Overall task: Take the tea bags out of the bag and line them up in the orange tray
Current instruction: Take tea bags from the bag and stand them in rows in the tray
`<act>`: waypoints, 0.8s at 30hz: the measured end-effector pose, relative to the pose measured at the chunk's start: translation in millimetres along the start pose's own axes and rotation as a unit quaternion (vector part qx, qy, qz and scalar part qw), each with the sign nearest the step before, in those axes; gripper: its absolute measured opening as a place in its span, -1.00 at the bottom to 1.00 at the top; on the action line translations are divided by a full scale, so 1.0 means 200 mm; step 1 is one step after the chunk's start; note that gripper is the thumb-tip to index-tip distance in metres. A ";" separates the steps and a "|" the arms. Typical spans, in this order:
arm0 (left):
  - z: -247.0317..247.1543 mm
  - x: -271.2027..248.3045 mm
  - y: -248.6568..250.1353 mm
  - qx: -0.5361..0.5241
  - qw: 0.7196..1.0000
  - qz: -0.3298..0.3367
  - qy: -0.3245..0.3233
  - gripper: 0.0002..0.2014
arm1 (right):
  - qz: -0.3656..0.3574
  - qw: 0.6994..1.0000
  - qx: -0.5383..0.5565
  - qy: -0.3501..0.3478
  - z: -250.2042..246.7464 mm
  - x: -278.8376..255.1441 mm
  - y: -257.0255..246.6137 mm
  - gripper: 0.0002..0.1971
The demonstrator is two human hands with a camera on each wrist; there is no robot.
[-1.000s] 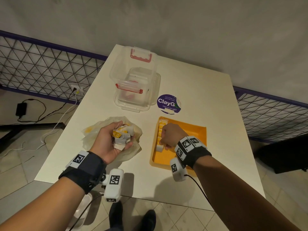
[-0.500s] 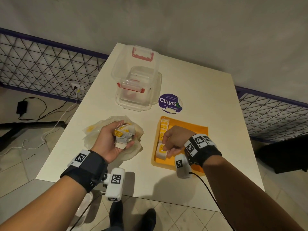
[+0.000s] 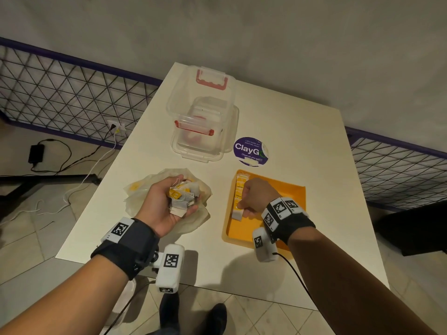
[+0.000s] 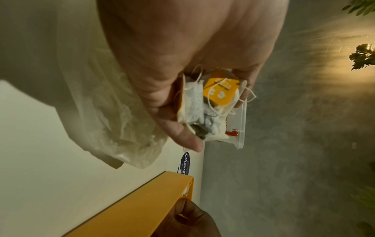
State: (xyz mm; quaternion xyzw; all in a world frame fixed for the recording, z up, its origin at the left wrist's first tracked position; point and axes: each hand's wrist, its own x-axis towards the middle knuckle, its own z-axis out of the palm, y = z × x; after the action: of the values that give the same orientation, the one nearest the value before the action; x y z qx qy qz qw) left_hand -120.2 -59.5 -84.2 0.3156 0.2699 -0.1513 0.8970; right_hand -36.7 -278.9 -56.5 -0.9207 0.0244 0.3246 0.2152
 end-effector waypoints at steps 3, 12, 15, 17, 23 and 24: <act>0.02 -0.01 0.00 0.001 1.000 -0.006 -0.015 -0.81 | 0.004 1.000 0.010 0.005 0.00 -0.01 0.00 -0.81; 0.06 -0.01 0.01 0.030 0.999 -0.028 -0.018 -0.76 | -0.194 0.969 -0.005 0.154 -0.08 -0.13 -0.12 -0.90; 0.09 -0.02 0.01 0.053 0.998 -0.019 -0.015 -0.79 | -0.324 0.940 0.021 0.110 -0.02 -0.24 -0.27 -0.88; 0.11 -0.02 0.02 0.063 0.998 -0.010 -0.022 -0.76 | -0.360 0.929 0.002 0.091 0.05 -0.26 -0.34 -0.81; 0.12 -0.02 0.02 0.085 0.996 -0.003 0.002 -0.71 | -0.362 0.920 -0.068 0.131 0.20 -0.21 -0.40 -0.75; 0.11 -0.03 0.02 0.081 0.997 -0.004 0.006 -0.71 | -0.365 0.918 -0.069 0.137 0.21 -0.21 -0.40 -0.79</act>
State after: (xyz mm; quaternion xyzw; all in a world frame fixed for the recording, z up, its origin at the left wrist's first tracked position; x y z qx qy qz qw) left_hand -113.9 -71.2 -64.5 0.3869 0.2630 -0.1744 0.8664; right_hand -79.5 -193.7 -29.9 -0.9137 -0.3063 0.0947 0.2496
